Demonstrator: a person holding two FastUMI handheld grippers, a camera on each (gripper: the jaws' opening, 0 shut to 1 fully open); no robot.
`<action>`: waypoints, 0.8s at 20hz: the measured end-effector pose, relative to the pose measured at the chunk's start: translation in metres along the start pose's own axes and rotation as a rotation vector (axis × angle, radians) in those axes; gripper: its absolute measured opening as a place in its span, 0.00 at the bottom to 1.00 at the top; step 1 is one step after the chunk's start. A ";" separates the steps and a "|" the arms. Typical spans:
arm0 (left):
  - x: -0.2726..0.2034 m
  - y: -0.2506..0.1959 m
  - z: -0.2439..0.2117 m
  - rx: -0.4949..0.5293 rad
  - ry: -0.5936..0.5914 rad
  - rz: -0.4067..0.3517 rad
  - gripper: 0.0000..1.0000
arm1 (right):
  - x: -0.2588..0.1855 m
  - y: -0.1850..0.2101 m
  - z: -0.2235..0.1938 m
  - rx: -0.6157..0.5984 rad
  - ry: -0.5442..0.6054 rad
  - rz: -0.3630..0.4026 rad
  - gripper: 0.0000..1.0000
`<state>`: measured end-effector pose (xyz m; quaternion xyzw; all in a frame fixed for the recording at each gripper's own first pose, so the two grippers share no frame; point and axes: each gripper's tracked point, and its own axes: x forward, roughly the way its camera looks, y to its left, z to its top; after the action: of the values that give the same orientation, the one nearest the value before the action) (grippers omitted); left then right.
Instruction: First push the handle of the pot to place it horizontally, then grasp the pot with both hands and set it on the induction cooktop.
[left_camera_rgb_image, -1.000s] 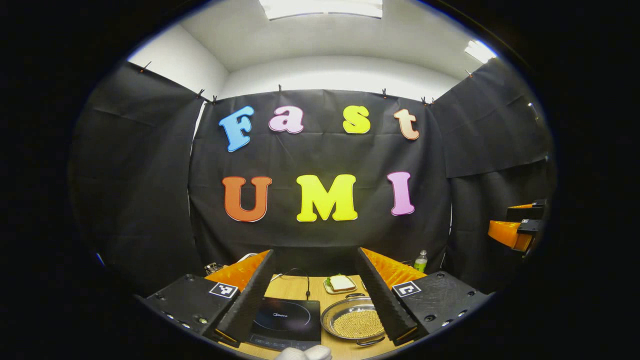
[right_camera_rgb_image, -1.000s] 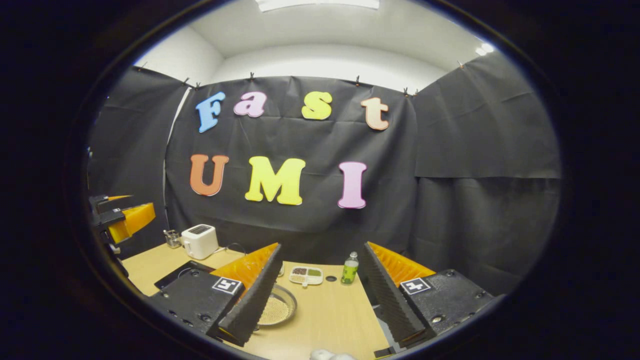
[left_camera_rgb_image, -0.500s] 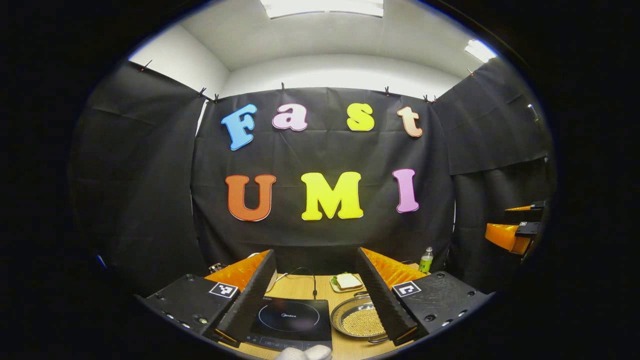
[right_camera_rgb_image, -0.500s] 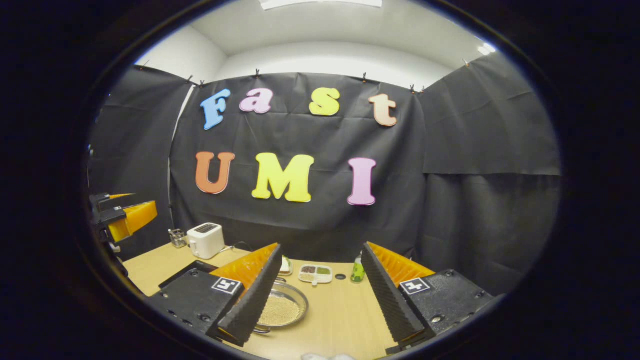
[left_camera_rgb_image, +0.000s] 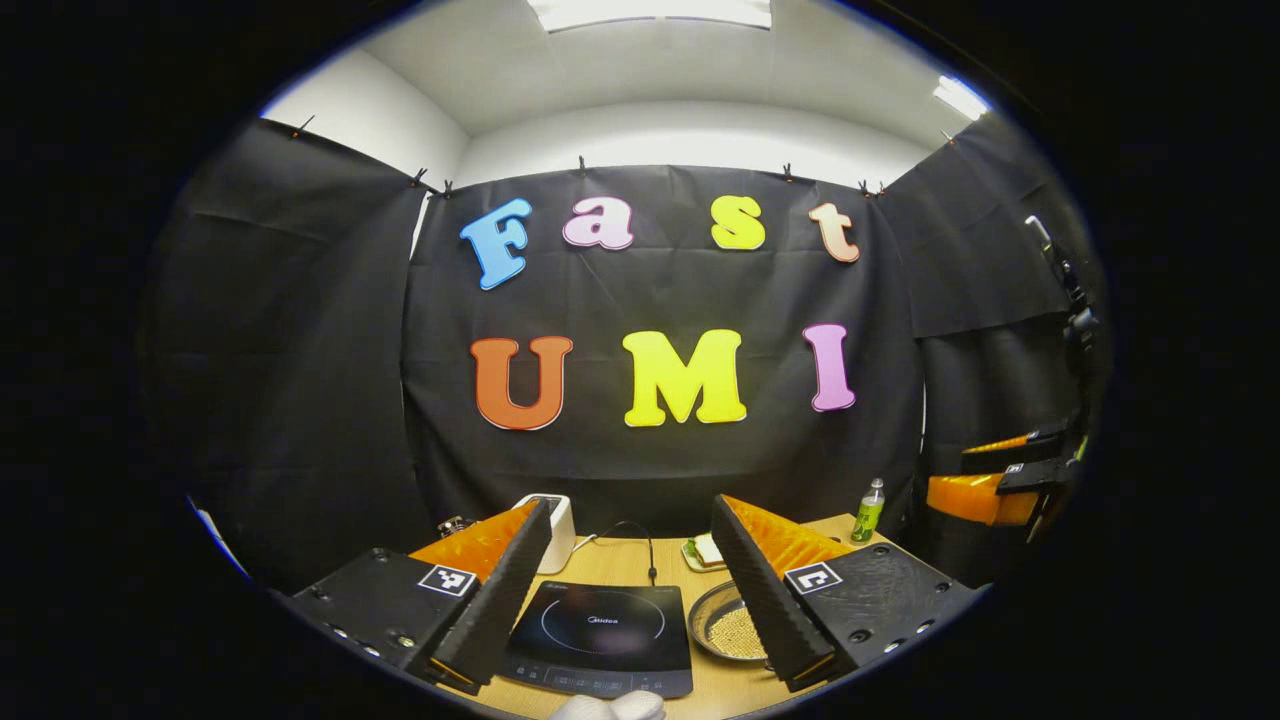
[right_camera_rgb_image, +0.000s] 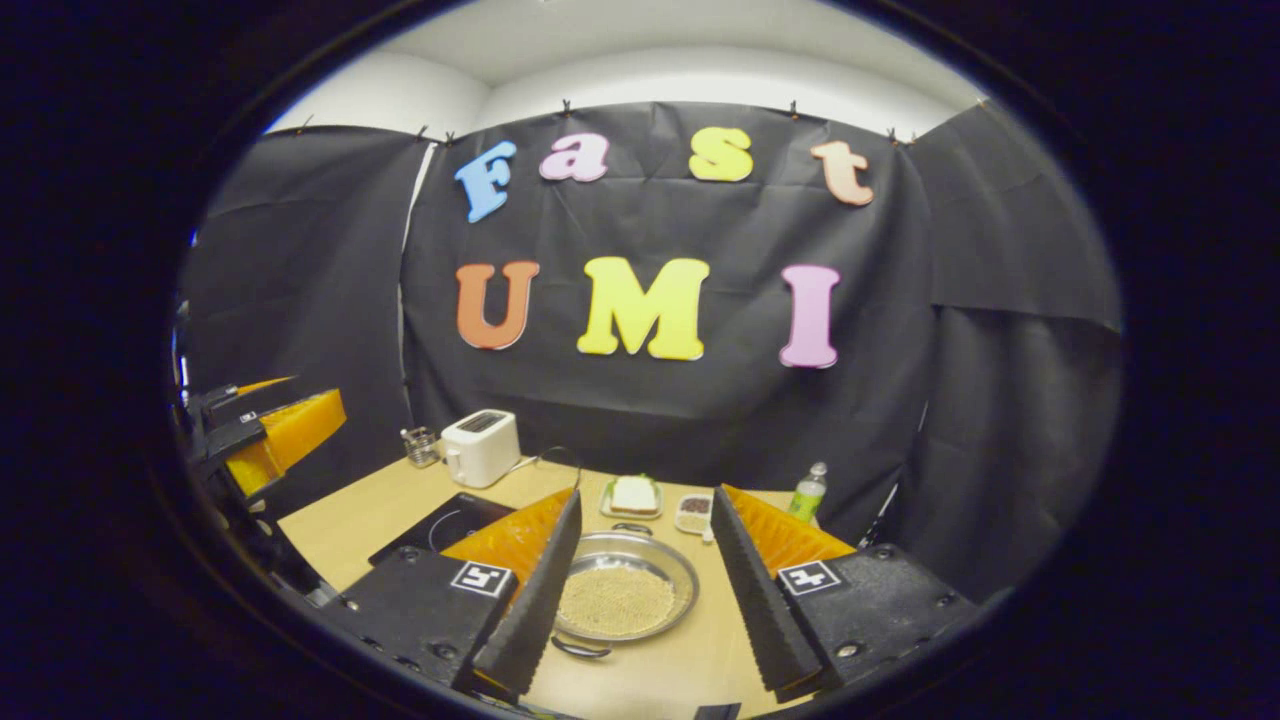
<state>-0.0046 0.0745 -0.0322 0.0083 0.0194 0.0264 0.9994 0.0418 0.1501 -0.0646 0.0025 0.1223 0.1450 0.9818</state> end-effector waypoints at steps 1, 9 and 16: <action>-0.001 0.003 -0.002 -0.002 0.004 0.006 0.96 | 0.009 0.011 -0.011 0.010 0.037 0.032 0.69; -0.012 0.034 -0.023 0.006 0.038 0.050 0.96 | 0.068 0.056 -0.136 0.027 0.376 0.102 0.08; -0.018 0.057 -0.043 -0.011 0.074 0.096 0.96 | 0.091 0.090 -0.239 0.064 0.627 0.159 0.04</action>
<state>-0.0268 0.1308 -0.0739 0.0026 0.0558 0.0746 0.9957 0.0431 0.2547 -0.3141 -0.0018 0.4227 0.2111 0.8813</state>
